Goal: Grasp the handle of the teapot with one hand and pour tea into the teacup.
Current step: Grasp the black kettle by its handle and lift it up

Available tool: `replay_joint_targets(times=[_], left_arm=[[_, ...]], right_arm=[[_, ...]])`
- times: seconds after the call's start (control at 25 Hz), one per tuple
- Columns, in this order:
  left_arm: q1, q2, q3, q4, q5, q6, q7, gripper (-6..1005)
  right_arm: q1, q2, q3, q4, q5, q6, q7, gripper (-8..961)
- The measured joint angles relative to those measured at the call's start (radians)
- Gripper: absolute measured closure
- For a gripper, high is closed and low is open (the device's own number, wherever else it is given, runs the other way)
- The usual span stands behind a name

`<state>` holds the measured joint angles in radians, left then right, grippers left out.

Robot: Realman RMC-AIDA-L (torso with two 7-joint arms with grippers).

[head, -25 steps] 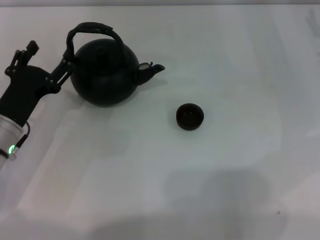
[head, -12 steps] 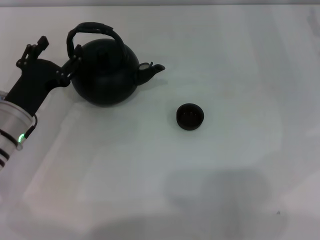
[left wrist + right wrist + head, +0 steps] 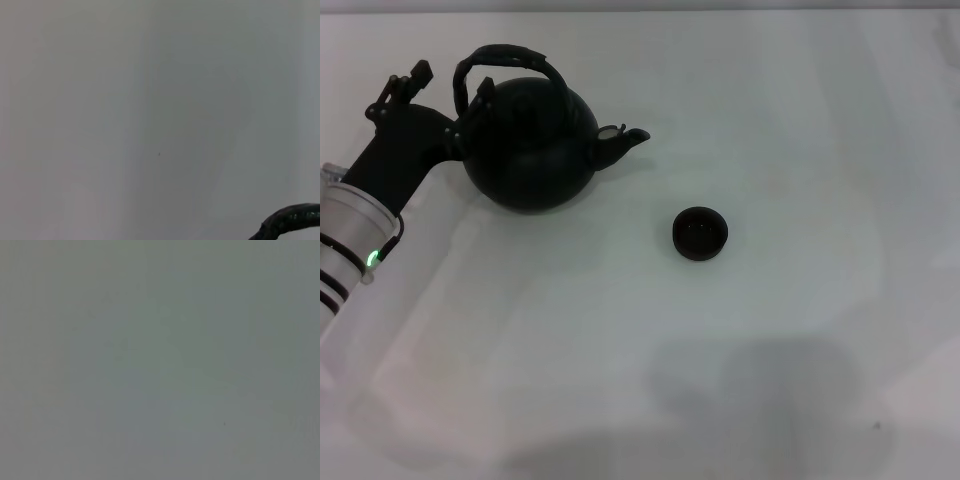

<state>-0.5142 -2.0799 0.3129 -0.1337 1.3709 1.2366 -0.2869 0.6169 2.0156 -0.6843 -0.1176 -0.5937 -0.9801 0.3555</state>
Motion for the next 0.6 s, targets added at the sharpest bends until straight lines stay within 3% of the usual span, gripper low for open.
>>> replay_joint_targets(times=[0.6], left_arm=[[0.014, -0.002, 0.003, 0.0, 0.008, -0.024, -0.001, 192]], right_arm=[[-0.004, 0.0, 0.0, -0.001, 0.0, 0.012, 0.0, 112]])
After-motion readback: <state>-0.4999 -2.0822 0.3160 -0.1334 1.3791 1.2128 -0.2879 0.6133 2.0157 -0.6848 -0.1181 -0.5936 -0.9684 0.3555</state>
